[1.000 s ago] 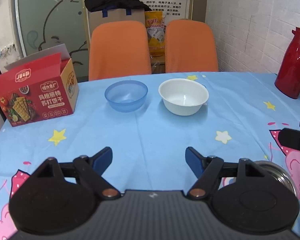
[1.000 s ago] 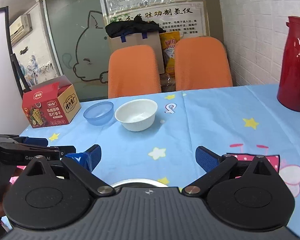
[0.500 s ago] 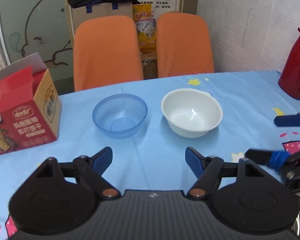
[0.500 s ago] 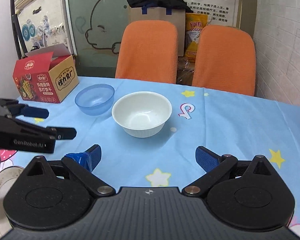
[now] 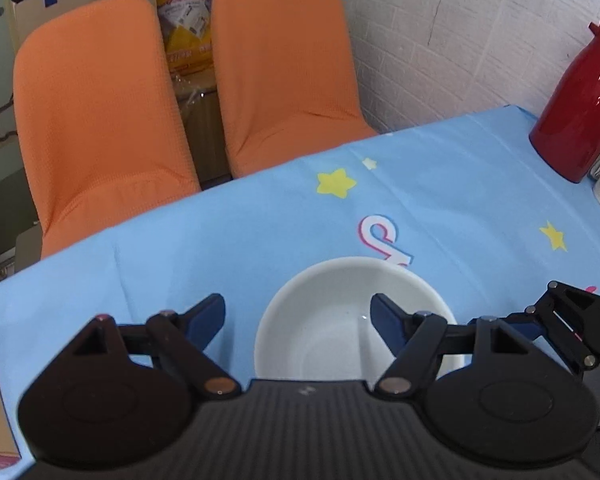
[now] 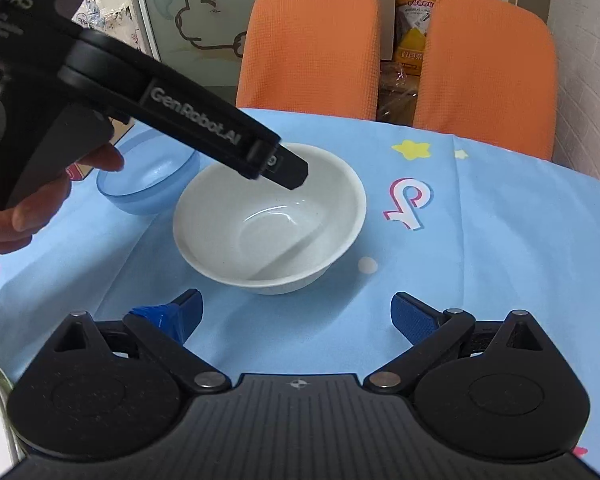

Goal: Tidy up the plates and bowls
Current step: 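Move the left gripper to the white ceramic bowl and grasp its rim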

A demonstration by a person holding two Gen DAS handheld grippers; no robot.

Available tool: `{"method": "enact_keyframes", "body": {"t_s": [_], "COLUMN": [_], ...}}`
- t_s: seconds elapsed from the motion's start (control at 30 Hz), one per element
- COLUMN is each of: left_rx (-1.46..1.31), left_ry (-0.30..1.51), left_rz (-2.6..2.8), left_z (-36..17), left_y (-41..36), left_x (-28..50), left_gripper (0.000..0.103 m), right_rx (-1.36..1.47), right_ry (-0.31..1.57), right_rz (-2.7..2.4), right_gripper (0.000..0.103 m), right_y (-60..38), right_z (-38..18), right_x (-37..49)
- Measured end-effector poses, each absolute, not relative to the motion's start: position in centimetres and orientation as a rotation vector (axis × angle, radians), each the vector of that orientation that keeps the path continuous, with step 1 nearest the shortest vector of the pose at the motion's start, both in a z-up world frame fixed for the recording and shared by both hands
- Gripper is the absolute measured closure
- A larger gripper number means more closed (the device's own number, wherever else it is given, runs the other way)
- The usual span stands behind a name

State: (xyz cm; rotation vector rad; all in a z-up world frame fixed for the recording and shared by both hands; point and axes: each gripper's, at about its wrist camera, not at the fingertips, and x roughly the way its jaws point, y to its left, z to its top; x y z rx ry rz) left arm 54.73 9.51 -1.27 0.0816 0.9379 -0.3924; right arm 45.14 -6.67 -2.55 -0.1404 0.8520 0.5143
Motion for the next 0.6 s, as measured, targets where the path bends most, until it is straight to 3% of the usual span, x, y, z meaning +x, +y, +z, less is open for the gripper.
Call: {"method": "enact_keyframes", "body": {"t_s": [0.2, 0.27, 0.6], "left_rx": [0.107, 0.113, 0.124], "left_ry": [0.955, 0.969, 0.948], "left_rz": [-0.398, -0.406, -0.429], "left_z": [-3.2, -3.7, -3.8], "left_y": [8.6, 8.3, 7.6], "left_x": [55.1, 55.2, 54.0], "left_gripper": [0.033, 0.041, 0.043], "right_rx": [-0.185, -0.215, -0.212], "right_ry": [0.849, 0.822, 0.659], "right_rz": [0.551, 0.557, 0.573], "right_gripper": [0.017, 0.017, 0.021], "right_y": [-5.4, -5.0, -4.5], "right_z": [-3.7, -4.0, -3.0], "right_x": [46.7, 46.8, 45.8]}}
